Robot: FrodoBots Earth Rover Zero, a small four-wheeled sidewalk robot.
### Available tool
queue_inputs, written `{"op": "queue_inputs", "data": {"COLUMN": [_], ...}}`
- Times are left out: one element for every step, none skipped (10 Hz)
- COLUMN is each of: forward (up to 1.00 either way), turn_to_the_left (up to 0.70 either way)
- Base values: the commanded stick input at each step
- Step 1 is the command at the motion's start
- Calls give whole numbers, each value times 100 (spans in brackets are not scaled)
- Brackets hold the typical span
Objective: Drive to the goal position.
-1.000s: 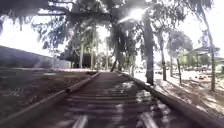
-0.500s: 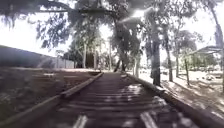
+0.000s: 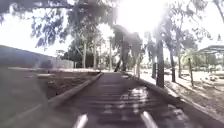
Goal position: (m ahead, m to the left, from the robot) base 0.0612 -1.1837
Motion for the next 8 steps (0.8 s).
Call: {"op": "queue_inputs", "data": {"forward": [100, 100, 100, 100, 100, 100, 100, 100], "turn_to_the_left": [0, 0, 0, 0, 0, 0, 0, 0]}}
